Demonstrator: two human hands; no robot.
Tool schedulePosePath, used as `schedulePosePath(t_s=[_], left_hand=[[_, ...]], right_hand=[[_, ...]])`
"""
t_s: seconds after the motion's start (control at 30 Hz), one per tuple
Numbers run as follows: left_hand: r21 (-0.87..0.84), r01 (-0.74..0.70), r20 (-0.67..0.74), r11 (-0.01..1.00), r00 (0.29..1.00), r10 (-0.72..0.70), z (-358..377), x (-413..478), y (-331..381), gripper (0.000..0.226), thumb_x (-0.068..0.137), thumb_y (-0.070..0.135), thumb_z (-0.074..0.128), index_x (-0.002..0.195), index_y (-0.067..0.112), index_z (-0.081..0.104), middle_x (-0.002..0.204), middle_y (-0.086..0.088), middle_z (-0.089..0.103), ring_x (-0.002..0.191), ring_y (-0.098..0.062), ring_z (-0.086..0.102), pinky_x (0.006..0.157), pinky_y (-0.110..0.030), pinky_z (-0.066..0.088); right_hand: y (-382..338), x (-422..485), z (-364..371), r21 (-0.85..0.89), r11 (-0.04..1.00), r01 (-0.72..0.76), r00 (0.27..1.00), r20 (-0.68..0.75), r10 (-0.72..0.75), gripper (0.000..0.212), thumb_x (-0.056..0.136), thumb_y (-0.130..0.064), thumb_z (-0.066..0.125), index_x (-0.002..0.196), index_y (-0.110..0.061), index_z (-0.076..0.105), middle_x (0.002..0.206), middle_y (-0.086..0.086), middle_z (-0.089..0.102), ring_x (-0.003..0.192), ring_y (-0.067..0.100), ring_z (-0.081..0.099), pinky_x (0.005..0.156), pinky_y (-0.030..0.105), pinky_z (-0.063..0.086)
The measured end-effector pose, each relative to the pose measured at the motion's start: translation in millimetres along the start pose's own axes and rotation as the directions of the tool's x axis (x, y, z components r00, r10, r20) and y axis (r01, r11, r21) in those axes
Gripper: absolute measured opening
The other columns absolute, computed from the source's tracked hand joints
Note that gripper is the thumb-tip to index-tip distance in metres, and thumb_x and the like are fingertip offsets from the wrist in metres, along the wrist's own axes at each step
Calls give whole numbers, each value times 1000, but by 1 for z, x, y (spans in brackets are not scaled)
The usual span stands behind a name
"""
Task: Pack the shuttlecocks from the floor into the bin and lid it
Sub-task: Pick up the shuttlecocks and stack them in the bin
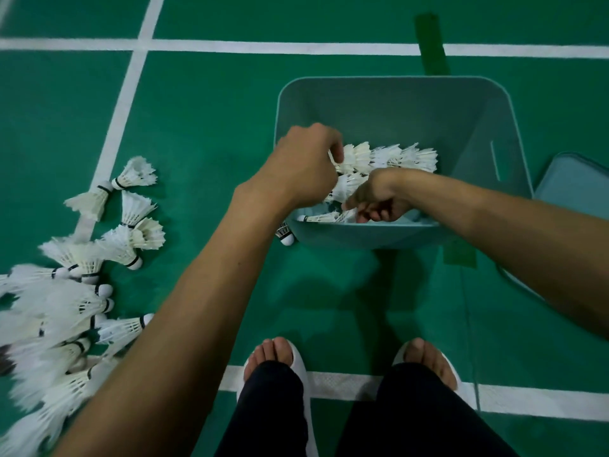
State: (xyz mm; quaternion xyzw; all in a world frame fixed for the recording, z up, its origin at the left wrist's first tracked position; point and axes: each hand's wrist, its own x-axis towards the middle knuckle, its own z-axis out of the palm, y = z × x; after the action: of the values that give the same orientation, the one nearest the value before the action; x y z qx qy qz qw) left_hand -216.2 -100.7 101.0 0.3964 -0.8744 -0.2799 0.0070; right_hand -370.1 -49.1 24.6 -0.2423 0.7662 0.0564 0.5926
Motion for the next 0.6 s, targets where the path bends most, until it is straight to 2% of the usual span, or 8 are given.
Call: schedulePosePath(t_s=[0.1,0.2,0.27,0.33,0.4,0.47,0.53,0.6], left_hand=[[126,57,272,990,958,-90,12,13,0,21,87,6,49,94,13,66,98,-6,66,96,-31,65,88,-43,55],[342,-5,493,940,852,-175,17,22,10,13,91,9,46,83,9,55,83,-7,58,87,-32,61,81,-43,55],[434,-52,565,900,794,-226,17,24,19,6,96,13,48,94,11,54,86,-5,54,81,-27,57,69,-36,49],[488,-82,591,869,763,-261,15,24,24,11,98,17,53,88,13,54,82,-3,50,67,-19,49,54,-30,37],[505,-114,618,856,740,-266,18,24,24,19,100,20,53,82,13,53,82,-3,51,65,-20,47,57,-31,37],[495,-159,654,854,715,-246,23,23,23,13,101,21,50,101,13,59,106,-8,60,83,-27,54,74,-33,42],[495,-167,681,852,683,-262,24,19,24,32,103,23,49,130,11,60,137,-13,57,107,-32,55,89,-39,44],[494,-146,681,857,678,-278,26,19,21,38,103,23,47,137,9,57,144,-13,55,104,-32,54,86,-37,44]], right_hand=[[-10,2,6,46,999,-27,1000,16,26,38,107,-16,45,73,-8,60,49,-2,61,32,5,47,35,13,28],[-18,5,8,182,982,-40,999,29,35,33,105,-10,40,79,-6,60,51,1,69,37,7,61,35,9,36],[-22,5,8,259,964,-53,998,50,42,32,104,-9,43,77,-5,60,52,3,69,40,10,65,38,11,43],[-24,5,9,311,948,-74,996,77,53,31,103,-10,44,78,-3,61,53,7,69,40,13,66,41,14,49],[-22,8,8,367,926,-91,993,103,57,34,104,-10,41,77,-1,60,51,9,68,39,15,66,42,18,52],[-17,14,6,385,917,-104,989,134,56,35,105,-8,41,76,1,60,50,9,67,38,16,65,43,20,54],[-13,16,7,368,921,-129,983,173,68,35,104,-8,42,75,2,60,49,9,66,37,15,64,42,21,54],[-13,15,9,300,947,-115,985,157,70,32,103,-9,47,76,0,59,48,8,65,37,14,64,39,19,52]])
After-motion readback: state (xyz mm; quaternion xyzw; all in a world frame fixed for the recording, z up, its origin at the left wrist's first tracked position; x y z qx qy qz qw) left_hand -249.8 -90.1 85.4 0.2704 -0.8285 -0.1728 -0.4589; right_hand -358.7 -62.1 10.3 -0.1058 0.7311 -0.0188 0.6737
